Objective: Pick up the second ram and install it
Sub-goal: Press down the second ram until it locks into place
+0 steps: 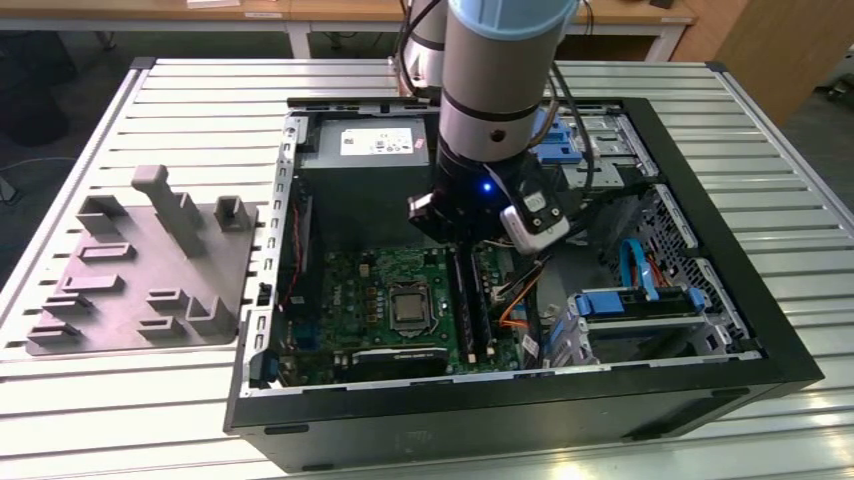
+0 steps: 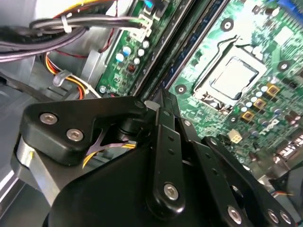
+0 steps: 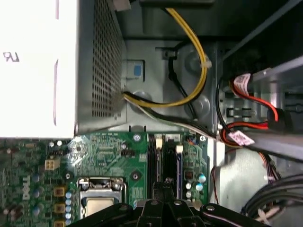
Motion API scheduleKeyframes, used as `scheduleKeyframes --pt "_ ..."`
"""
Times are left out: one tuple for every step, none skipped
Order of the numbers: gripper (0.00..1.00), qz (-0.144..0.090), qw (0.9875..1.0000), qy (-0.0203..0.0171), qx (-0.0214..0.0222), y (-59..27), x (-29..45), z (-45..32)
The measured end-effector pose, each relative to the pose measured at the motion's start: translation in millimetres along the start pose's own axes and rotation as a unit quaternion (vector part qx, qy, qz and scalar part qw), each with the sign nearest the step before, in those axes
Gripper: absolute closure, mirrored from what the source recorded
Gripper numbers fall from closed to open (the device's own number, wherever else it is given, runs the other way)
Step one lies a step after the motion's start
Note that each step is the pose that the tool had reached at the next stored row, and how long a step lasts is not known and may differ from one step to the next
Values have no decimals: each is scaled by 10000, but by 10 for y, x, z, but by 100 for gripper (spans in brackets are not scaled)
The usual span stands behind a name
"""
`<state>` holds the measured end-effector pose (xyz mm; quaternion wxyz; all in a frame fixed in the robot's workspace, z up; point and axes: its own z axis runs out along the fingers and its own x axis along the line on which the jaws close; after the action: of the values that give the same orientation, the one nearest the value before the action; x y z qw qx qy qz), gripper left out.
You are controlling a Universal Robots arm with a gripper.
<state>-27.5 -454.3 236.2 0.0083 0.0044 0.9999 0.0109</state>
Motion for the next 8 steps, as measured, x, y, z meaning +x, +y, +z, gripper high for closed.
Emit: scheduleKeyframes --pt "90 0 10000 0 0 18 2 10" --pt "90 0 10000 0 0 33 3 18" --pt "90 0 10000 0 0 47 5 22" --pt "90 0 10000 0 0 61 8 26" --pt "90 0 10000 0 -1 66 9 28" --pt "90 0 10000 -1 -2 68 9 31" --pt "90 -1 10000 0 -1 68 9 33" --pt "90 -1 10000 0 0 68 10 33"
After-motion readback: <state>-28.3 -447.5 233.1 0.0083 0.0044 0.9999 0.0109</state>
